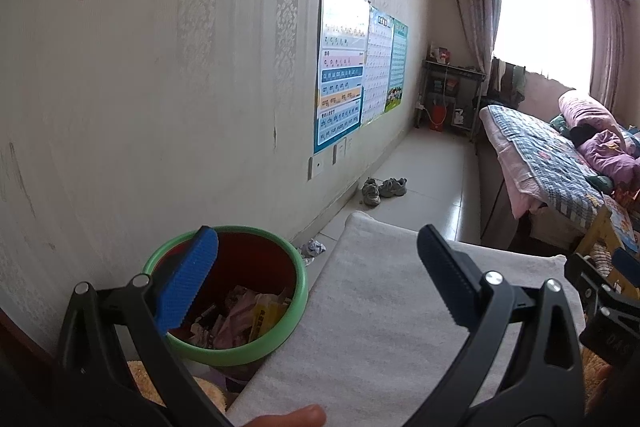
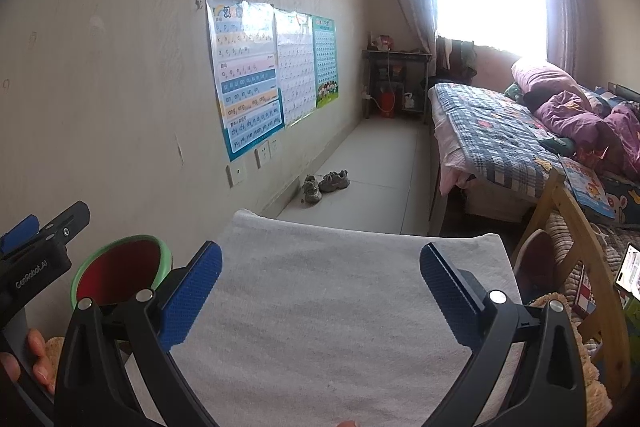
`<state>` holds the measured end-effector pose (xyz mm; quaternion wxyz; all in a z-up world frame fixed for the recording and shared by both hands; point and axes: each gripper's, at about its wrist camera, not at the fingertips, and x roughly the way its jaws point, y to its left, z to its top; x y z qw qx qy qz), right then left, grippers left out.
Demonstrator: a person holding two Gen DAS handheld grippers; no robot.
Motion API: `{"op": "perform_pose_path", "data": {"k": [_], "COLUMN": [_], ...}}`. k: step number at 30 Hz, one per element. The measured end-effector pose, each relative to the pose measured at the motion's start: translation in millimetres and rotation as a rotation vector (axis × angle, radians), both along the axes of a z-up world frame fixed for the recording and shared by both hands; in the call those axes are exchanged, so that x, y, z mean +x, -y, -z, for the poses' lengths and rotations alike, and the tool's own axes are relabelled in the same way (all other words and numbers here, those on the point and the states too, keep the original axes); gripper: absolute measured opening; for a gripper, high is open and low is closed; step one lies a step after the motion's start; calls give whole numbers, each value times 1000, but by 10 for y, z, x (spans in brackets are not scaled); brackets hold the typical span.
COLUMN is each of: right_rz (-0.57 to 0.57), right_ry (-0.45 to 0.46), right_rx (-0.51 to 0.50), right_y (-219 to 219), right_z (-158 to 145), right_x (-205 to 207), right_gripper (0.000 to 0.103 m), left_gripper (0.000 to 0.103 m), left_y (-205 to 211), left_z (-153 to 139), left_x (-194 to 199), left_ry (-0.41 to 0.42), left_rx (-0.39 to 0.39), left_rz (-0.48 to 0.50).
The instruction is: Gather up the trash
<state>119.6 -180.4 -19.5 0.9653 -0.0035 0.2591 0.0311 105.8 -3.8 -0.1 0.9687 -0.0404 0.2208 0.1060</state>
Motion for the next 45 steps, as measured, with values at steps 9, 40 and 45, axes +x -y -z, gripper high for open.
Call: {"op": "perform_pose_path", "data": {"k": [9, 40, 45], "right_rz": [-2, -1, -5], "right_ry": [-9, -35, -44], "right_rx": [-3, -15, -17], "right_y": [-6, 62, 63], "right_z": [26, 120, 146], "right_x": [8, 7, 29], "right_gripper": [96, 96, 96], "left_gripper": [98, 97, 98], "left_y": [1, -50, -55], "left_z": [32, 80, 90], "left_x": [11, 24, 29], "left_ry": [-9, -28, -37], "left_rx": [12, -5, -13], "left_rz": [-12, -14, -11]}}
